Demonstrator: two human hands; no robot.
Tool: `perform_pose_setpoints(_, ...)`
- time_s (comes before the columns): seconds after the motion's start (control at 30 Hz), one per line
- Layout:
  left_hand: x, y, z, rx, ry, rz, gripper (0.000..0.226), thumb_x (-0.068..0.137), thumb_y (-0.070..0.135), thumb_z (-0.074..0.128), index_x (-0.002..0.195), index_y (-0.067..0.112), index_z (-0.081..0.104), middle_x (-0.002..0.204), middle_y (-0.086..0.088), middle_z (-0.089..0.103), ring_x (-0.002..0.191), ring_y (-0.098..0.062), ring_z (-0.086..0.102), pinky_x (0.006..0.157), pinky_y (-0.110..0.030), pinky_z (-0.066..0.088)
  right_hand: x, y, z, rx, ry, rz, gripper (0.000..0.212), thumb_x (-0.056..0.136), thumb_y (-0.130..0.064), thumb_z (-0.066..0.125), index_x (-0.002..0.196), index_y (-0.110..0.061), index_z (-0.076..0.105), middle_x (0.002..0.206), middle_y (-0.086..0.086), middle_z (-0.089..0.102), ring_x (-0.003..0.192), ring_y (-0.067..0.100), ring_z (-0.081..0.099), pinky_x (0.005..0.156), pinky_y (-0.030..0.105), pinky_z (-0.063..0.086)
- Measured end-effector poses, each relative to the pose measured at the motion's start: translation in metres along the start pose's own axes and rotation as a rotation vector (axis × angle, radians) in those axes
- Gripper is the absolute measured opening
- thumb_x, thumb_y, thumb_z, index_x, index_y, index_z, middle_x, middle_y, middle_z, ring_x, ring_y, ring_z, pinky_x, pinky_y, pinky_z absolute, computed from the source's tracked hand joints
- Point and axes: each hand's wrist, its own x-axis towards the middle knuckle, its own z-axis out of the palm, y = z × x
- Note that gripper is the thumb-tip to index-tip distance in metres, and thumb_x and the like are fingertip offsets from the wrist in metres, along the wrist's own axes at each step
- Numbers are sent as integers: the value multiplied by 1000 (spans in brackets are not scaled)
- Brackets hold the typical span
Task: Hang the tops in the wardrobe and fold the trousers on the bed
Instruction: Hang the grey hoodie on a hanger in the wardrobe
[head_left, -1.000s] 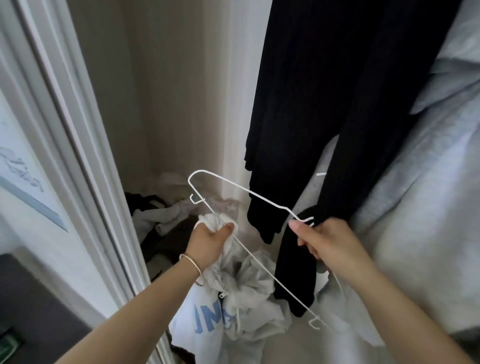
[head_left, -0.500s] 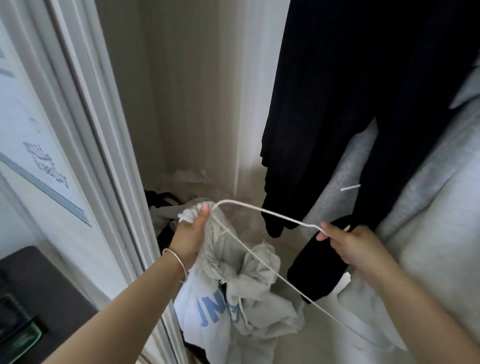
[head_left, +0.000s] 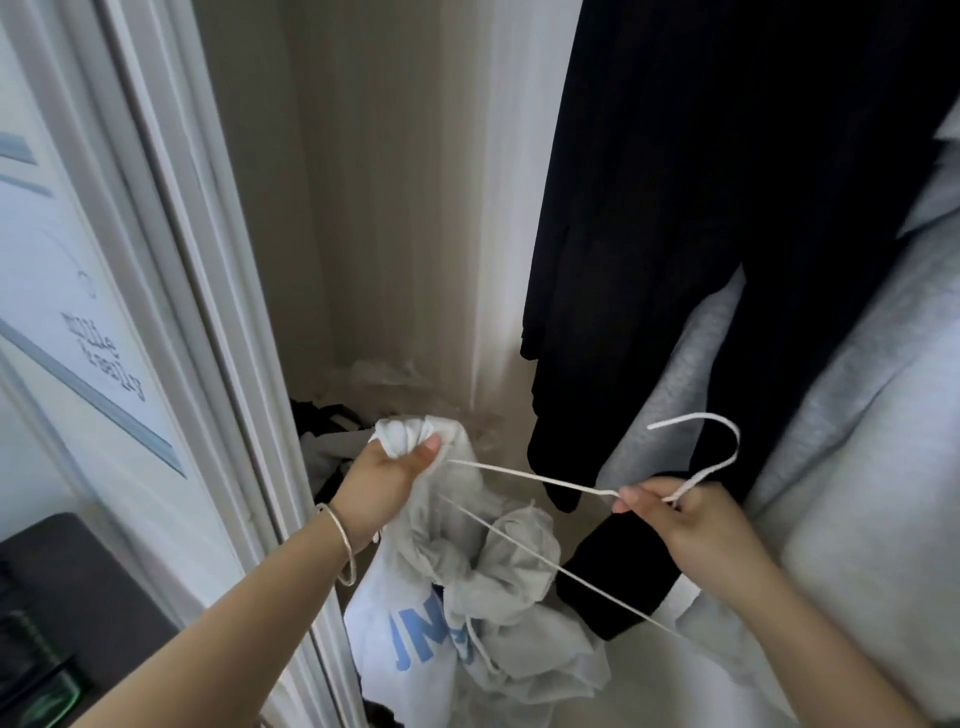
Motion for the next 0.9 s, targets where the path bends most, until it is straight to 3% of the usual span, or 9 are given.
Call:
perform_pose_setpoints(0.2,-39,49,39,8,-222,188,23,90,11,56,68,15,61,66,8,63,72,-5,60,73,-21,51,-2,-3,82,-238,-222,-130,28,88,-25,57,63,-17,65,56,-2,60,57,9,55,59,26,44)
perform_pose_setpoints(0.37,-47,88,39,-180,-421,116,19,84,24,56,72,17,70,75,2,68,78,-5,65,72,-16,53,11,-8,86,186,-147,-20,40,89,-7,57,55,-26,66,62,-6,70,64,6,65,67,25,51)
perform_pose_setpoints(0.43,-34,85,33,201,-444,263,22,89,30,57,72,20,67,78,7,60,79,4,58,77,-10,47,14,-25,72,371,-112,-20,37,90,-2,54,60,-19,67,56,-10,67,57,-3,61,61,13,48)
perform_pose_setpoints(0.5,-19,79,26,714,-352,604,40,86,50,49,81,12,63,78,5,56,75,0,56,73,-14,44,17,-41,61,455,-99,-45,33,92,-4,51,64,-14,64,49,-11,62,48,-5,55,53,10,42)
perform_pose_setpoints(0.57,-12,82,25,1116,-256,902,59,81,61,33,95,10,58,85,-3,57,73,-16,56,68,-29,43,22,-52,52,477,-114,-79,31,92,-5,48,63,-7,59,45,-10,51,43,-1,43,50,15,35)
perform_pose_setpoints(0.63,-7,93,20,1351,-218,952,76,74,71,15,107,14,54,92,-1,56,80,-21,57,67,-29,38,28,-65,47,419,-138,-128,25,92,-7,49,70,2,58,54,0,43,51,8,37,53,23,30)
perform_pose_setpoints(0.73,2,112,2,1228,-225,770,105,55,94,4,106,21,61,86,8,54,84,-17,59,71,-29,44,38,-92,30,350,-312,-237,23,92,-6,50,70,-5,59,53,-5,42,51,7,37,50,19,30)
perform_pose_setpoints(0.83,12,123,-18,939,-132,768,96,58,95,21,87,15,67,78,3,60,76,-20,60,73,-41,51,53,-109,-8,427,-548,-259,16,90,-23,54,85,-18,68,77,-2,66,75,10,61,64,18,48)
perform_pose_setpoints(0.9,14,128,-25,815,-80,742,93,61,91,34,76,5,66,72,-7,65,72,-25,63,70,-44,52,68,-99,-36,509,-592,-136,33,86,-43,47,99,-20,68,96,0,72,93,11,65,76,23,51)
